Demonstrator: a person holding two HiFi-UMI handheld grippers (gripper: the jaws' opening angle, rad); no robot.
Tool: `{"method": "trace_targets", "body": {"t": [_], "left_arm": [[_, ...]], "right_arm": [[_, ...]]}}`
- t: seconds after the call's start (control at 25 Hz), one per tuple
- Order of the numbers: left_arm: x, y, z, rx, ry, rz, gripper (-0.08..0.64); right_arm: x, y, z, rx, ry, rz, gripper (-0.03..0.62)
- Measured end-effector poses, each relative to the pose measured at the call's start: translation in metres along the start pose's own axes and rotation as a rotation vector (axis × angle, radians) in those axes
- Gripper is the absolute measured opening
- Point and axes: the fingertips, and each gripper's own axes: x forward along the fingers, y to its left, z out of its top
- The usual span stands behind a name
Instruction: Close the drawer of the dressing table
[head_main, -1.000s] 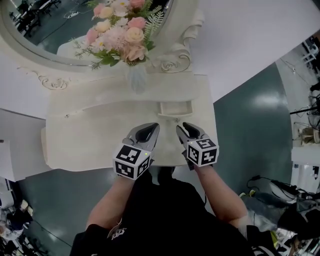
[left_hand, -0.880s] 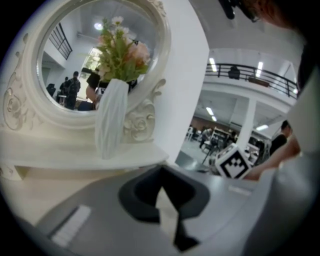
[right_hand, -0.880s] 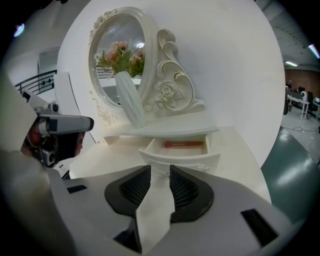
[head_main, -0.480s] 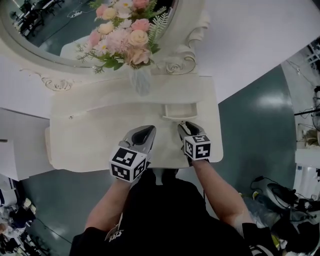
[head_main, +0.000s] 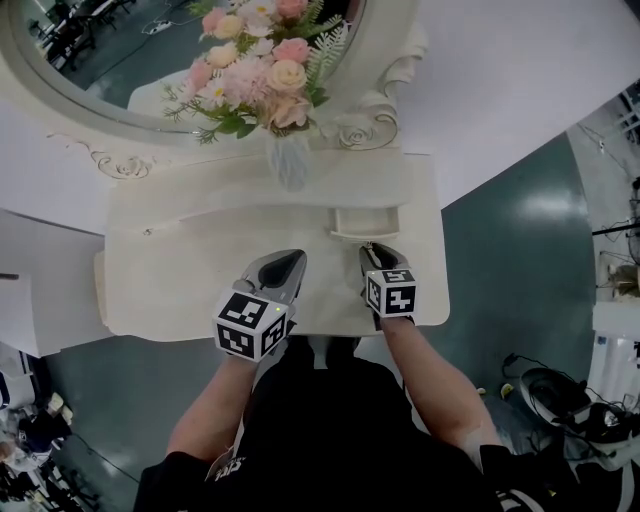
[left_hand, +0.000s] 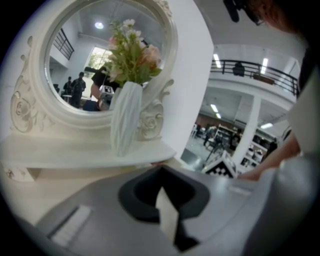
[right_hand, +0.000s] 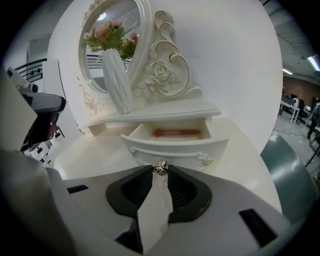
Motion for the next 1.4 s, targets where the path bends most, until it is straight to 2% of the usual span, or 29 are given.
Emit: {"method": "trace_targets", "body": {"t": [0.4,1.4], "left_arm": [[0.0,-0.012,0.011,0.009,-0.026,-0.012,0.008],[-0.011,-0.004,0.024,-0.003,-0.051,0.045,0.008]], "right_arm": [[-0.004,0.001,0.013,-0.005,-0.023,0.014,0.089],[0.026,-0.015,0.039,-0.03,-0.002,0.009,0.089]]}}
